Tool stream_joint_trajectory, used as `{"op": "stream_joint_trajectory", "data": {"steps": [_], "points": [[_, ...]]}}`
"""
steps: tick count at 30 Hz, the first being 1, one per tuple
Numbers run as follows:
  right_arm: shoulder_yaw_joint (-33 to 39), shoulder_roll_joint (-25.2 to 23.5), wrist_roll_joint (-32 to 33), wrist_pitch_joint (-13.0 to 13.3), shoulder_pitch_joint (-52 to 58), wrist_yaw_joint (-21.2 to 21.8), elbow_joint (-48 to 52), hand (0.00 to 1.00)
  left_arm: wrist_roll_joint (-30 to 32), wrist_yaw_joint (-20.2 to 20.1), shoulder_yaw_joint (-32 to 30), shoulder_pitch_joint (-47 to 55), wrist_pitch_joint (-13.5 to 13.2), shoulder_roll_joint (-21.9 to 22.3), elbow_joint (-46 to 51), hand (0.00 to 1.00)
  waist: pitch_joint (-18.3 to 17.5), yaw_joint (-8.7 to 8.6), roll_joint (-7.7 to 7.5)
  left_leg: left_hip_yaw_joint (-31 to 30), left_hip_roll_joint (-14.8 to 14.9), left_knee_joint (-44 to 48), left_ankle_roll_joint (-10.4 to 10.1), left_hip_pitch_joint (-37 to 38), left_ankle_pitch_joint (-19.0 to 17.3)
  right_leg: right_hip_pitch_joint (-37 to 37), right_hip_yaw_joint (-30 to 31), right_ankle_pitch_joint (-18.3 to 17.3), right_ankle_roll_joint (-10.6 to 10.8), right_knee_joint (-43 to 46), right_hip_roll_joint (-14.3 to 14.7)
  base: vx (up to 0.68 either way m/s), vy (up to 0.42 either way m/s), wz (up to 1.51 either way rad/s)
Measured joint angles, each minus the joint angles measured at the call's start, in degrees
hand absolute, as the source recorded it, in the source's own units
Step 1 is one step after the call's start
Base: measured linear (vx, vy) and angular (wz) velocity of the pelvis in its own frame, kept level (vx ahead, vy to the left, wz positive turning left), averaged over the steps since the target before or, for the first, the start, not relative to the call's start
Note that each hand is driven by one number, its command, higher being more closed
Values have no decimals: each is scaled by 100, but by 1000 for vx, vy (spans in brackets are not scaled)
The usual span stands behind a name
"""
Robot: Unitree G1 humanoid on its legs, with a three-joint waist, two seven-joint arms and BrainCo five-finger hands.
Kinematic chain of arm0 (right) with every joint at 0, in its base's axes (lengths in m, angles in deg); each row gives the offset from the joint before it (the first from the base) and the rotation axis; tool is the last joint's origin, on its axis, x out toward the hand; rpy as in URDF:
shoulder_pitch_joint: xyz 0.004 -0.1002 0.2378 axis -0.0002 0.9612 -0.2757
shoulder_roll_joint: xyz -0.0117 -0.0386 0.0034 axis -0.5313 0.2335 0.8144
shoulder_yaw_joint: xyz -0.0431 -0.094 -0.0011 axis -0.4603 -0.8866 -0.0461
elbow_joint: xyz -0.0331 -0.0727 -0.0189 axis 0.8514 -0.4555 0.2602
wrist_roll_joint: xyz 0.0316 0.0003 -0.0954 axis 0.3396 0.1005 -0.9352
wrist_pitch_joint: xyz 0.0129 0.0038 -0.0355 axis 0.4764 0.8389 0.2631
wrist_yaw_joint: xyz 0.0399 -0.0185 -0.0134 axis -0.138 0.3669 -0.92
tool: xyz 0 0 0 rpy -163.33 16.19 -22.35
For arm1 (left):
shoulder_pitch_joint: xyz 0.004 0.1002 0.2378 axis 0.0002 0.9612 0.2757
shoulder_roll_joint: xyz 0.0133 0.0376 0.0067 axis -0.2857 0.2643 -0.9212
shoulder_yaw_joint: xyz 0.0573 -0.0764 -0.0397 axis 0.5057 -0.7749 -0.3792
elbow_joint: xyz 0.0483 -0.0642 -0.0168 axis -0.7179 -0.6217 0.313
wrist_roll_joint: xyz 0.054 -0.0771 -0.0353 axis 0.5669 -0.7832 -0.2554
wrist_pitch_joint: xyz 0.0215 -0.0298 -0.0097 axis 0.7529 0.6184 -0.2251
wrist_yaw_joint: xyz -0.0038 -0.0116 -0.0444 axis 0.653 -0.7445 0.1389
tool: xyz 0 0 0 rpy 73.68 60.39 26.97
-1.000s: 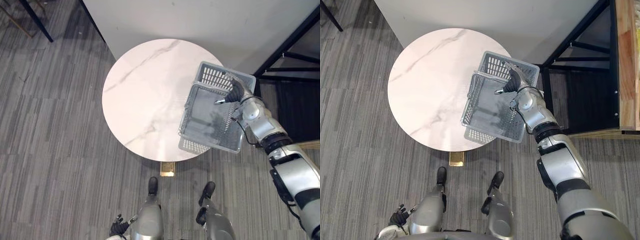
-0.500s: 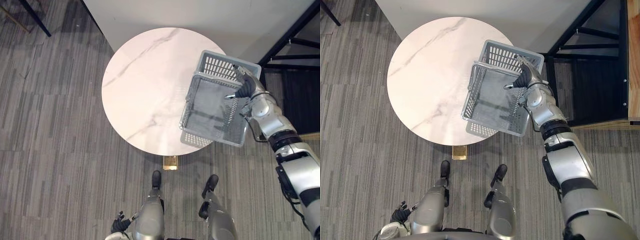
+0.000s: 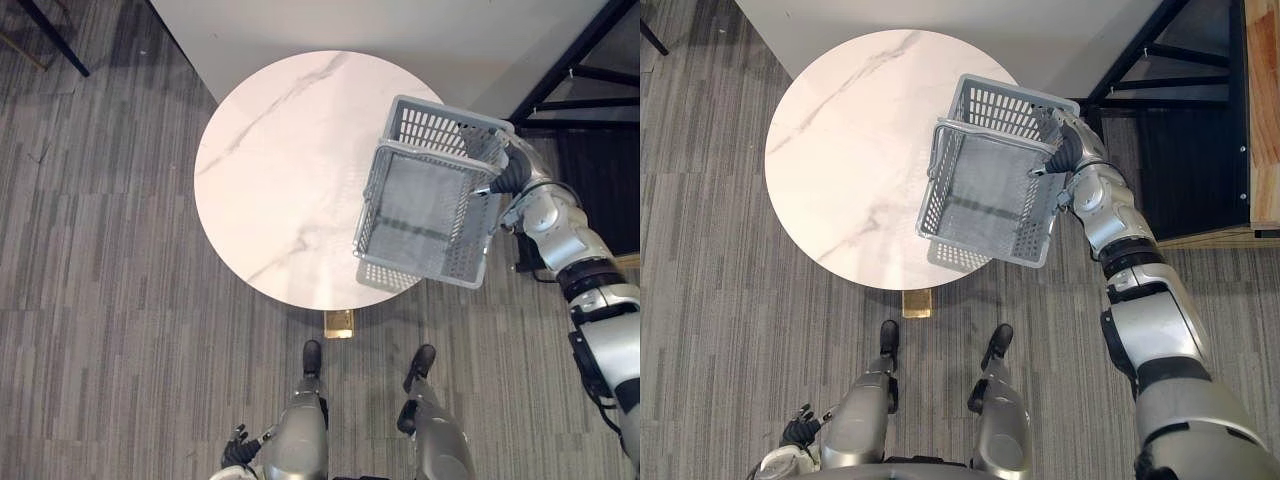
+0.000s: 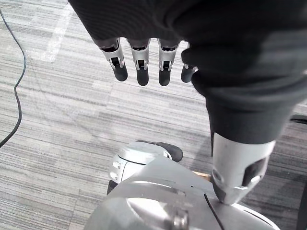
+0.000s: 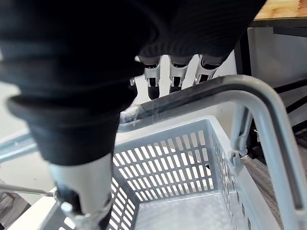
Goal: Pick vegetable in the basket
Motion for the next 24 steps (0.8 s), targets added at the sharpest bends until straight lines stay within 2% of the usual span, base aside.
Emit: {"op": "stream_joint_trajectory", "data": {"steps": [8,9,19,24], "points": [[-32,16,-2,-2,-3,1,-128,0,-46,-3,24,0,-4,0,3,0,0,2,0,47,1,-6,1,-86,0,-115,33,23,-30,-19,9,12,3,-2],[-81,26,-2,-2,-4,1,-128,100,-45,-3,24,0,-5,0,3,0,0,4,0,43,1,-6,1,-97,1,-124,32,23,-30,-19,9,0,0,0],[-180,46,-22,-2,-12,1,-126,100,-76,-2,23,0,-8,-1,3,0,1,9,1,-9,0,-1,1,-120,0,-115,5,23,-30,-18,9,7,2,1],[-452,87,-199,-2,-184,8,-162,100,-87,8,33,-39,-8,-15,-1,0,25,18,42,-8,46,4,1,-122,0,-115,26,23,-30,-11,53,0,0,0]]}}
